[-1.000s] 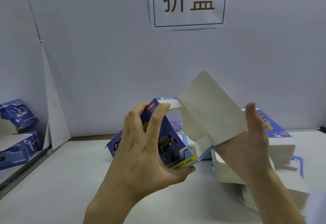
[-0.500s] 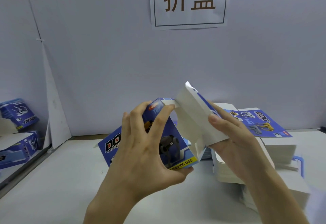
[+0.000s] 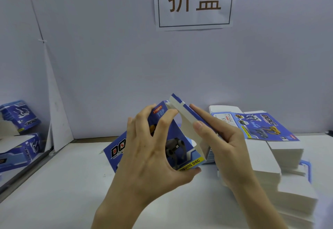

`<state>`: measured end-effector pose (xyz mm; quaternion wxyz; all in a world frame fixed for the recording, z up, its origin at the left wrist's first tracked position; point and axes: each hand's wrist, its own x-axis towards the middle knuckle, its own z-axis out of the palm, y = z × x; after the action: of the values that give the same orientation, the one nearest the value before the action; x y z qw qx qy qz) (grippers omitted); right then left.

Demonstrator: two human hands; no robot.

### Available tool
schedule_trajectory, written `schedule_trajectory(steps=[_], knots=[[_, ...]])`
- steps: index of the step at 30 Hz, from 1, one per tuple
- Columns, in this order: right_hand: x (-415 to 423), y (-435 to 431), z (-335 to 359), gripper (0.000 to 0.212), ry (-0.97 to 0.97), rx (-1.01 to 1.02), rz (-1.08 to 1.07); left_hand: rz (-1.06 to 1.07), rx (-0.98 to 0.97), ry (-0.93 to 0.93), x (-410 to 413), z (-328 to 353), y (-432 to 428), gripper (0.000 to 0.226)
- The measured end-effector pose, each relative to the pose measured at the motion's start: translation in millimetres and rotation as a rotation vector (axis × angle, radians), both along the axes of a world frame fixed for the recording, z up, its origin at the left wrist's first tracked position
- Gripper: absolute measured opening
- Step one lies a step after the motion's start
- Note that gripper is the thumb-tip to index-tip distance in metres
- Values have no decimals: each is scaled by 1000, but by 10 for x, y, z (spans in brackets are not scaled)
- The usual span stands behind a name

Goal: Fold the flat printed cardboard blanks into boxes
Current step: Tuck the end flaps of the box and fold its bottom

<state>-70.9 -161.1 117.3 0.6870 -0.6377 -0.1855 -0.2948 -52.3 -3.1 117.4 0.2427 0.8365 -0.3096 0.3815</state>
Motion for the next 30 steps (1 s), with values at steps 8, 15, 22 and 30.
schedule_trajectory(steps=[8,15,22,30], knots=[[-3,6,-2,34,21,-23,-17,-44,-77,20,27,-20,-9,97],[-20,8,-18,32,24,-76,6,-46,-102,-25,10,-51,-80,96],[-62,-27,18,29,-12,-253,60,-8,-92,20,19,-38,-66,104],[-57,-188,16,37,-13,-289,61,52,-91,85,58,-10,38,104]])
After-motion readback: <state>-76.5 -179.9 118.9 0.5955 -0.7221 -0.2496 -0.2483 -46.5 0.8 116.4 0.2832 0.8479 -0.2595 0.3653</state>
